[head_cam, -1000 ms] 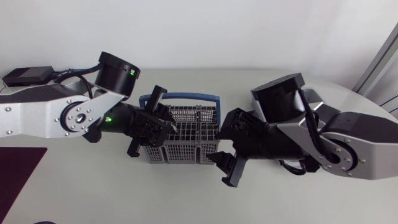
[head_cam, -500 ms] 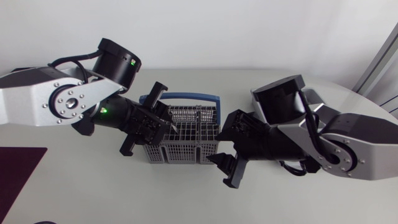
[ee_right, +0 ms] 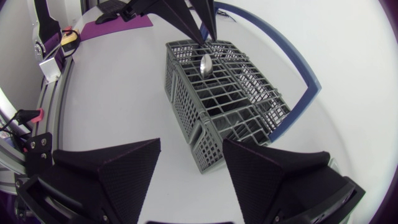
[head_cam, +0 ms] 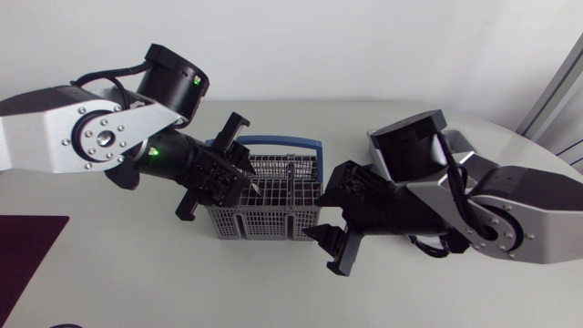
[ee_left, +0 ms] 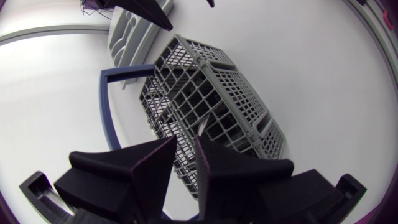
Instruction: Unload the cutlery basket into the drawer organizer.
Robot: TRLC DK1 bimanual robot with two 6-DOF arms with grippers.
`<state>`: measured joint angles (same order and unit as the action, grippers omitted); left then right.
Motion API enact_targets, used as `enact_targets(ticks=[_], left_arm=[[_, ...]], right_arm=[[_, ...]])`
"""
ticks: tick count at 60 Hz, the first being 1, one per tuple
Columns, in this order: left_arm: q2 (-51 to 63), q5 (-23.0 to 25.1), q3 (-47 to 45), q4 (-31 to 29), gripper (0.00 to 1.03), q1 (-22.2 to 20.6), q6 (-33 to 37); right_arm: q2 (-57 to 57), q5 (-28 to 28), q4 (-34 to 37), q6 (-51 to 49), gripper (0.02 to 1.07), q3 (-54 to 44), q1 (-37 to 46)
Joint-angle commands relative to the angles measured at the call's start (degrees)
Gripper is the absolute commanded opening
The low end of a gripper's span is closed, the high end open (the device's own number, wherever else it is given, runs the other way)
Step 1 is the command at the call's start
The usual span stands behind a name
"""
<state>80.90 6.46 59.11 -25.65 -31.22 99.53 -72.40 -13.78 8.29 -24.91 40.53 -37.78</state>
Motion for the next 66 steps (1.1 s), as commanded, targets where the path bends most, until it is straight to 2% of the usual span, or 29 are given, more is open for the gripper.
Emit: enact_targets(ticks=[1, 44, 51, 55, 66], left_arm=[[1.80, -0.22, 1.44, -0.28, 0.39, -0.42, 2.87], [5.05, -0.39, 2.06, -1.51, 0.39, -0.33, 4.62], [5.49, -0.39, 2.50, -1.25, 0.24, -0.42, 4.54], [5.76, -0.39, 2.59, -1.16, 0.20, -0.42, 4.54], [6.11, -0.39, 2.15, -0.89, 0.14, -0.77, 4.54]], right_arm=[[-0.99, -0.55, -0.82, -0.58, 0.77, -0.72, 0.69], [-2.48, -1.16, -1.79, -0.67, 0.78, -0.90, 1.04], [-2.39, -1.16, -1.79, -0.67, 0.78, -0.98, 0.95], [-2.39, -1.16, -1.97, -0.67, 0.78, -1.16, 0.95], [-2.04, -1.16, -1.97, -0.58, 0.78, -1.25, 0.95]])
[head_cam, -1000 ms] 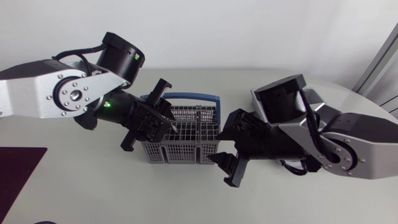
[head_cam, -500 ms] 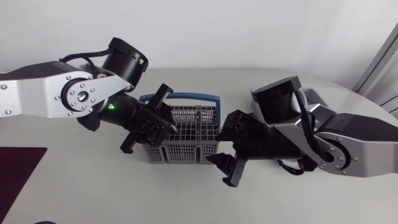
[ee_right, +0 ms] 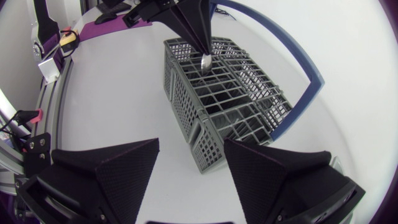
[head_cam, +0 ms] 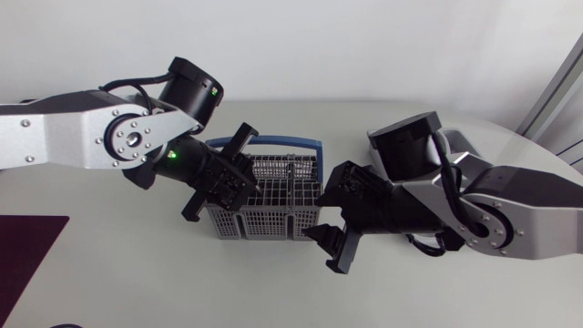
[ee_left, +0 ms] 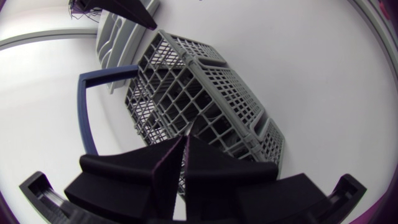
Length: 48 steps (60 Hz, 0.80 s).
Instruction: Unload the cutlery basket into the drawer organizer.
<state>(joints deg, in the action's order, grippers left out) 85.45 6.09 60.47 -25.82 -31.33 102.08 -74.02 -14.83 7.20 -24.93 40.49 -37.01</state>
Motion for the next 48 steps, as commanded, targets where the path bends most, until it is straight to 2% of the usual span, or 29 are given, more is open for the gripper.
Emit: enact_targets(ticks=[1, 29, 48], left_arm=[[1.56, -0.02, 0.79, -0.63, 0.13, -0.66, 1.98], [-2.92, -1.25, 0.44, 0.86, 0.11, -0.66, -0.39], [-8.63, -2.31, -3.78, 7.10, 0.11, -0.57, -2.50]], right_arm=[[-0.42, -0.11, -0.87, -0.56, 0.78, -1.29, 0.19], [0.01, -0.11, 0.01, -0.65, 0.78, -0.94, 0.10], [1.77, 0.15, 1.24, -0.38, 0.78, -1.20, -0.95]])
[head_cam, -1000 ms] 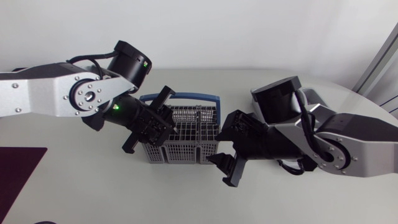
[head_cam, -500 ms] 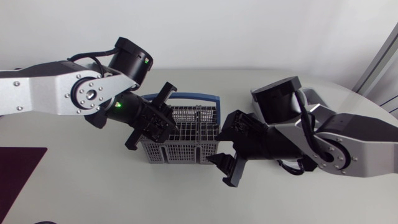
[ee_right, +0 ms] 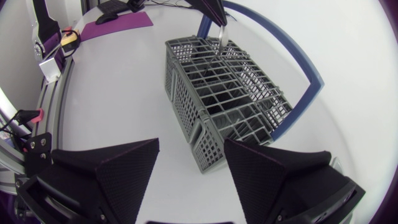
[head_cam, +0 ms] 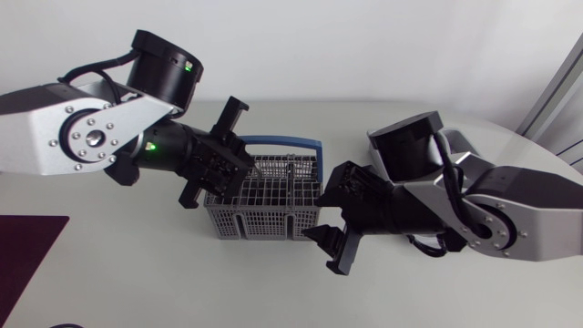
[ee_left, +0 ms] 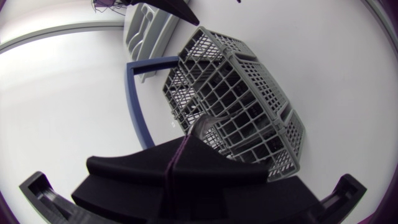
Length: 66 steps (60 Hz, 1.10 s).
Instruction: Unload the cutlery basket into the drawer organizer.
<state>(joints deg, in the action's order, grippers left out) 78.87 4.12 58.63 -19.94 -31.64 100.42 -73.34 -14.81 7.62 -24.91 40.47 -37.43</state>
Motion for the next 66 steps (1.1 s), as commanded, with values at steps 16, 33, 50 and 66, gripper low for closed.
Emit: enact_targets(ticks=[16, 33, 50, 66], left_arm=[[-7.59, -1.13, -3.61, 5.97, 0.11, -0.18, -4.97], [-15.15, -4.03, -3.61, 6.67, 0.11, -1.50, -12.71], [-20.07, -10.18, -1.06, -2.12, 0.03, -10.73, -39.25], [-13.13, -6.58, 5.97, -9.59, 0.03, -12.83, -69.40]], right_arm=[[3.56, 2.42, 2.75, 0.65, 0.78, -1.18, -3.09], [7.77, 9.89, 2.93, 1.35, 0.78, -2.06, -6.43], [15.51, 19.91, 1.08, 1.35, 0.78, -5.22, -10.47], [21.31, 24.04, 0.56, 0.74, 0.78, -7.42, -11.96]])
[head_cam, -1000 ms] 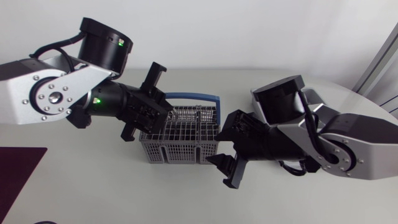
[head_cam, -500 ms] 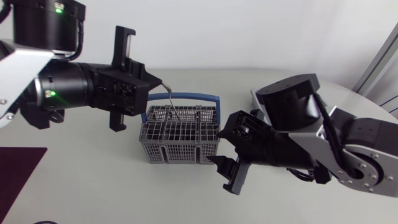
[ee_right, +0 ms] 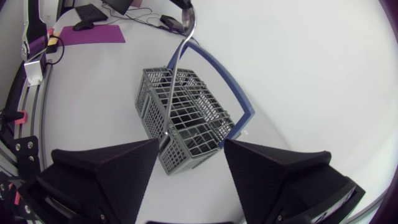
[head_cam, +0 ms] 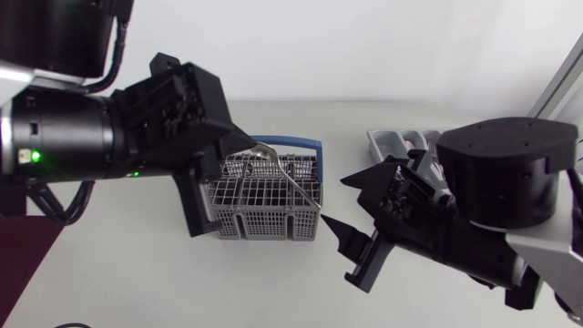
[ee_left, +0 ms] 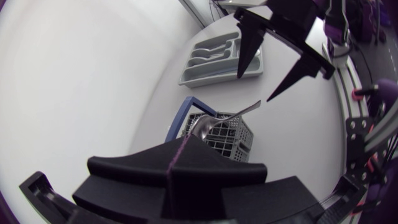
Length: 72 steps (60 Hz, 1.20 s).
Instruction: Unload the cutlery basket into the drawer organizer.
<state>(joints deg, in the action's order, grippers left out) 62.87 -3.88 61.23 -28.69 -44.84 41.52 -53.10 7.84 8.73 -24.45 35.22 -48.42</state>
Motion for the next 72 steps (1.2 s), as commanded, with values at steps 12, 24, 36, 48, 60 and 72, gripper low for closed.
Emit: enact_targets(ticks=[12, 24, 36, 48, 60, 72], left_arm=[[7.97, 6.16, 3.98, -0.93, 0.03, 0.02, -23.41], [10.34, 9.15, 4.77, -0.84, 0.03, 0.63, -29.39], [11.31, 14.78, 6.27, -1.81, 0.03, 3.44, -33.34], [13.15, 16.01, 7.32, -2.60, 0.03, 5.29, -34.22], [15.35, 16.10, 8.47, -4.10, 0.03, 5.64, -35.19], [15.88, 16.80, 8.99, -4.54, 0.03, 5.73, -35.98]], right_arm=[[1.77, 7.28, -4.78, -1.92, 0.78, -3.32, -4.31], [0.89, 11.41, -10.93, -5.70, 0.78, -5.16, -5.63], [-3.06, 14.40, -17.70, -10.18, 0.72, -6.22, -7.03], [-5.43, 16.95, -22.18, -13.87, 0.57, -7.19, -8.09], [-7.28, 18.27, -24.73, -16.42, 0.47, -7.62, -8.18], [-10.09, 19.32, -27.19, -18.44, 0.38, -7.54, -8.27]])
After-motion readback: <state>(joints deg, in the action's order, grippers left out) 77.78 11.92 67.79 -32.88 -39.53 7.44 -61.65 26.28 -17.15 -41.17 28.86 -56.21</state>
